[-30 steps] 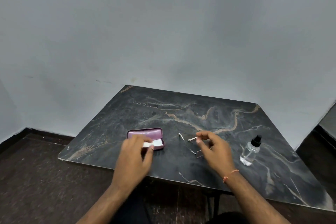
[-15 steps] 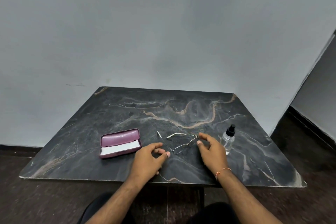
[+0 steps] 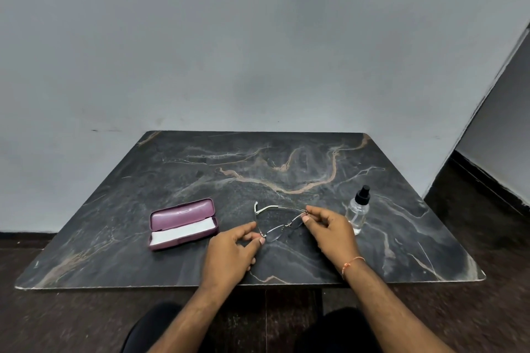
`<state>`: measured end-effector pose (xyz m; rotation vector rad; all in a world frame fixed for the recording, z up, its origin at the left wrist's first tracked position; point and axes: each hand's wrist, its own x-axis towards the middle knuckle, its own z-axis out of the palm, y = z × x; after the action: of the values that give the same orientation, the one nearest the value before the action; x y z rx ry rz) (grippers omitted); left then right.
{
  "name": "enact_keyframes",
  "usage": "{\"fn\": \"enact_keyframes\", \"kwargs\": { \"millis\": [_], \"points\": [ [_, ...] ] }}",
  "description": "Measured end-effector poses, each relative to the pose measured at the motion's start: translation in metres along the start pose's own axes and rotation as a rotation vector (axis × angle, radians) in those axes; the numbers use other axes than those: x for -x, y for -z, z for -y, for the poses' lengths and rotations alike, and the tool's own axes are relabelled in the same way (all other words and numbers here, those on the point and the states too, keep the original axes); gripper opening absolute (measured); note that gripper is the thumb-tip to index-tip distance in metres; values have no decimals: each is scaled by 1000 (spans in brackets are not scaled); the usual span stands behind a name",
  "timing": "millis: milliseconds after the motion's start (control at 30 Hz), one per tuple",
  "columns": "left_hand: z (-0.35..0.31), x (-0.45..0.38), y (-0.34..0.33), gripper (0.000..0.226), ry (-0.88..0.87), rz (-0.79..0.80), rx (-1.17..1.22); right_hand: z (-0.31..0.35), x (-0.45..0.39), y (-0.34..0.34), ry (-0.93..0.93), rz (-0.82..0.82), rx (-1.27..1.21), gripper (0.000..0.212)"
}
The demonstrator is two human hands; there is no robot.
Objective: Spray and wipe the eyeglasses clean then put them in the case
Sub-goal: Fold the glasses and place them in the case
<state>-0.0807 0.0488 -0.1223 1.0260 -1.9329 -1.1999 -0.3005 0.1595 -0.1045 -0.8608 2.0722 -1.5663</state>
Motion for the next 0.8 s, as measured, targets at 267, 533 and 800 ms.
{"fn": "enact_keyframes", "kwargs": {
  "millis": [267, 533, 800],
  "points": [
    [7, 2, 5, 41, 2, 0, 110, 0, 9, 6, -65, 56, -105, 26],
    [5, 6, 7, 38, -5, -59, 127, 15, 12, 17, -122, 176, -173, 23],
    [3, 6, 8, 35, 25, -80, 130, 21, 17, 21, -121, 225, -192, 21]
  ]
}}
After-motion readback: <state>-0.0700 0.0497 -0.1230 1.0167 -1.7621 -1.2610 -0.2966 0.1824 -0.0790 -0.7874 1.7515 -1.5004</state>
